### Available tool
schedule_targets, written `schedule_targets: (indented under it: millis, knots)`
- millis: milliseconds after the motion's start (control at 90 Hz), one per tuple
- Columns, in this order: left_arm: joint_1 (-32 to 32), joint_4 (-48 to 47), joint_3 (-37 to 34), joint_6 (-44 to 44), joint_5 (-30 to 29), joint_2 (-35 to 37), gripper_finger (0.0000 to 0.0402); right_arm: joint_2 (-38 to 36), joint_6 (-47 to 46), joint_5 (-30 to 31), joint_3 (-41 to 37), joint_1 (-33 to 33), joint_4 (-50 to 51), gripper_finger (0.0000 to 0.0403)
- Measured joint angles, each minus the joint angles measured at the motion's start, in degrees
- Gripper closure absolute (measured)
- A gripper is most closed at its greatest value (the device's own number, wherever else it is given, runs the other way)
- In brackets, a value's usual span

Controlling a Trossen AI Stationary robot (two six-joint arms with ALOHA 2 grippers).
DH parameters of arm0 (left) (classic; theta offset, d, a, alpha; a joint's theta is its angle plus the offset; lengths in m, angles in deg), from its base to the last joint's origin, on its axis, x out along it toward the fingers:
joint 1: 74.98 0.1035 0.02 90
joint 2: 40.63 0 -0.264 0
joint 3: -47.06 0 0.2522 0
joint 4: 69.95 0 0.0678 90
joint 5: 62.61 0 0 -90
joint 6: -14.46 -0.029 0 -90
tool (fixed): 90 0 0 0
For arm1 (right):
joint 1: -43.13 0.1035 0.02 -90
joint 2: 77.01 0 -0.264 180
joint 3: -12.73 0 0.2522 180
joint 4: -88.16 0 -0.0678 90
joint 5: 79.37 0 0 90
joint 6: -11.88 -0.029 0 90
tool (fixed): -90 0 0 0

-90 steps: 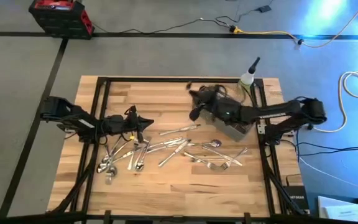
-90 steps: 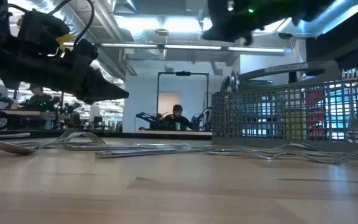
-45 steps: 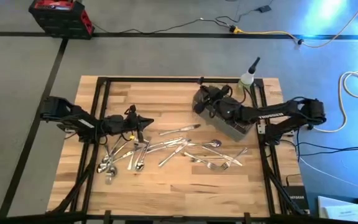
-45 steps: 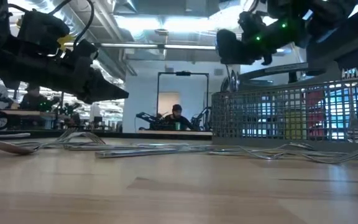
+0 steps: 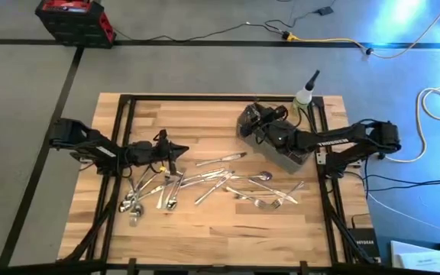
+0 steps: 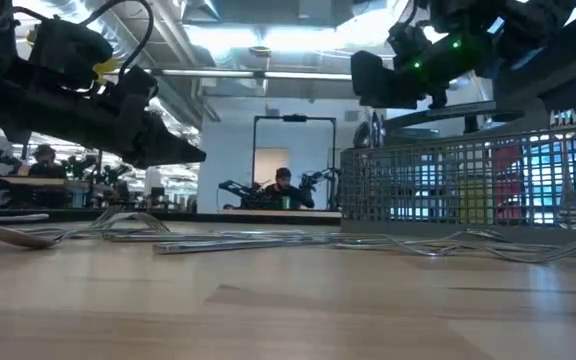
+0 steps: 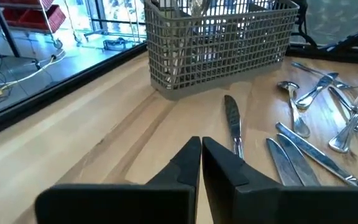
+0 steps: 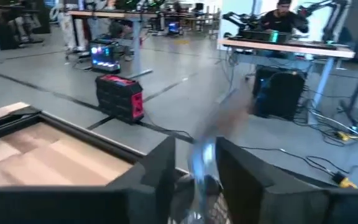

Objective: Sort silverware
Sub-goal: Put the silver spoon into the gray silverware organizer

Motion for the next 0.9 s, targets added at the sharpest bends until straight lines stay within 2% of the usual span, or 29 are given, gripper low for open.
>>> schedule_targets:
  millis: [133,256,400,611,678,800,900]
  knots:
    - [0.0,0.0,0.0,0.0,0.0,0.0,0.0402,0.0,0.0,0.4,0.0,0.0,-1.5,0.0246]
    - [0.0,0.0,0.0,0.0,0.0,0.0,0.0402,0.0,1.6,0.4,0.0,0.0,-3.1,0.0228]
    - [0.0,-0.6,0.0,0.0,0.0,0.0,0.0402,-0.9,4.8,0.3,0.0,0.0,-4.8,0.0225]
    - [0.0,-2.6,0.0,0.5,0.0,0.0,0.0402,-6.1,9.2,-2.3,0.0,1.7,-2.9,0.0225]
    - [0.0,-3.0,0.0,0.5,0.0,0.0,0.0402,-8.1,10.9,-5.9,0.0,3.5,-0.5,0.0225]
    - [-0.4,-2.8,0.0,1.5,1.6,0.0,0.0402,-9.9,10.9,-18.7,0.0,7.2,4.8,0.0225]
    - [-1.8,-2.5,0.0,2.0,2.6,0.0,0.0402,-9.8,7.9,-26.8,0.0,10.1,8.2,0.0226]
